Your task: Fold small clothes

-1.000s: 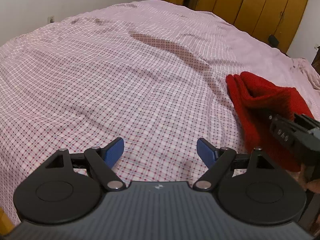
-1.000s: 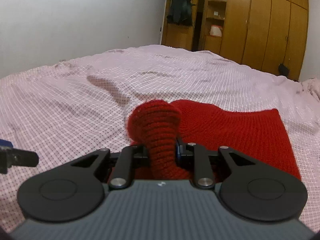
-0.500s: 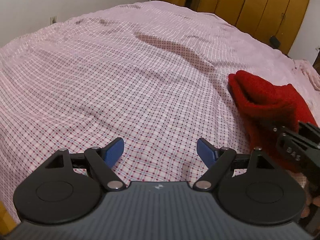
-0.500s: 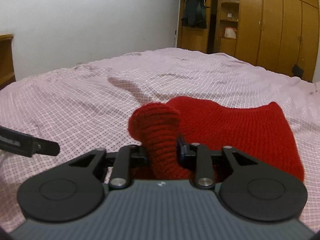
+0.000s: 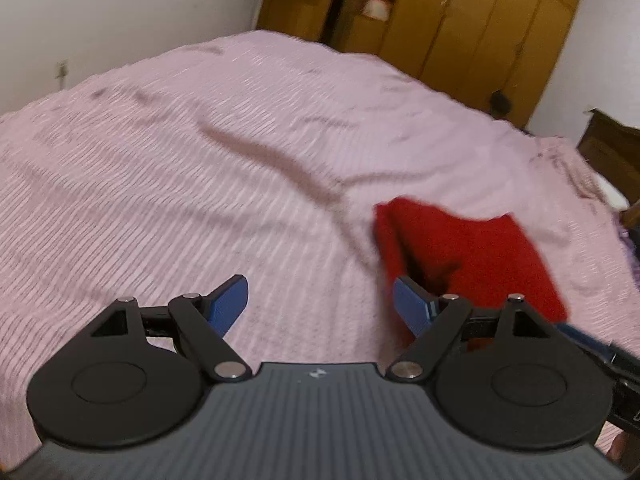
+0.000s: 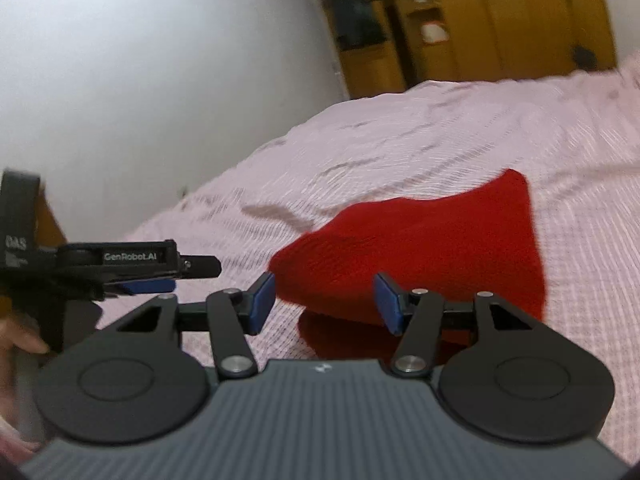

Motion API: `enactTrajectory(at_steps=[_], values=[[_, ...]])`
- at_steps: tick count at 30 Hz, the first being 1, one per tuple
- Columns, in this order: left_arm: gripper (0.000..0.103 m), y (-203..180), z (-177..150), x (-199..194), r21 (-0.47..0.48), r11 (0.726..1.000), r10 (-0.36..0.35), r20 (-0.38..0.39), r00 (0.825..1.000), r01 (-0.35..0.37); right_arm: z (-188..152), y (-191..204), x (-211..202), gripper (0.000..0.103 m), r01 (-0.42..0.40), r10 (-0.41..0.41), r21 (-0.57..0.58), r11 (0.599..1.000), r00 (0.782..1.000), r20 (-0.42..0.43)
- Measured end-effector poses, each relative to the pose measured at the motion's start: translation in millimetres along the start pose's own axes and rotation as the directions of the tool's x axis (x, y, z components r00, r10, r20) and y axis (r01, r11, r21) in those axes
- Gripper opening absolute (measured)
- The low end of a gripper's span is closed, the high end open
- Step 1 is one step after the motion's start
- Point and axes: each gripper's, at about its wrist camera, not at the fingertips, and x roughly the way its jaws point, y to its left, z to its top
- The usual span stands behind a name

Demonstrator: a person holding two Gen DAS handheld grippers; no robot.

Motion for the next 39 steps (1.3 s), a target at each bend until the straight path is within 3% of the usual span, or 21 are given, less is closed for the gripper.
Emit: enactTrajectory(at_steps=[3,7,9,16,20,28,31,33,36,39], values=[[0.085,-21.8,13.8,11.4,0.031,0.998,-0.045,-0.001,0.999,0.045,12.3,-21.4,-1.9,0.057,0.036,-0.036,0.070,0.997,0.999,0.007],[0.085,-47.6,23.8,39.4,0.038,0.994,-0.102,-0.051,0.994,0.104,22.2,-54.4,2.4,0.081,0.112,-0.117,0.182,0.977,0.993,0.020],[0.085,-56.7,23.6,55.7,0.028,0.992,-0.117,-0.082,0.990,0.119,23.5,-74.0,8.3,0.083,0.113,-0.117,0.248,0.962,0.993,0.004],[0.089,-58.1,-1.8,102.0,-0.031,0.993,-0.119,-0.177,0.977,0.115,6.1,-119.2,44.9,0.083,0.099,-0.049,0.380,0.920,0.989,-0.140],[0.091,-44.2,-9.2,109.9,-0.110,0.982,-0.171,-0.190,0.967,0.152,-7.7,-137.7,60.9,0.093,0.045,0.027,0.415,0.909,0.986,-0.167],[0.091,-41.6,-17.2,125.0,-0.175,0.943,-0.319,-0.223,0.921,0.284,-21.5,-167.8,88.3,0.096,-0.103,0.219,0.531,0.841,0.963,-0.160],[0.088,-44.6,-21.6,132.1,-0.212,0.915,-0.389,-0.230,0.892,0.344,-22.0,-168.1,98.4,0.096,-0.131,0.250,0.522,0.843,0.954,-0.164],[0.085,-48.0,-23.5,131.7,-0.209,0.910,-0.401,-0.222,0.889,0.358,-18.8,-165.8,102.2,0.095,-0.141,0.259,0.511,0.848,0.951,-0.167],[0.082,-52.8,-22.9,126.9,-0.199,0.904,-0.417,-0.214,0.884,0.378,-14.5,-168.8,99.5,0.083,-0.167,0.285,0.537,0.827,0.948,-0.143],[0.082,-59.3,-20.1,116.4,-0.183,0.893,-0.444,-0.207,0.872,0.411,-9.4,-173.4,86.2,0.076,-0.213,0.327,0.594,0.776,0.941,-0.090]])
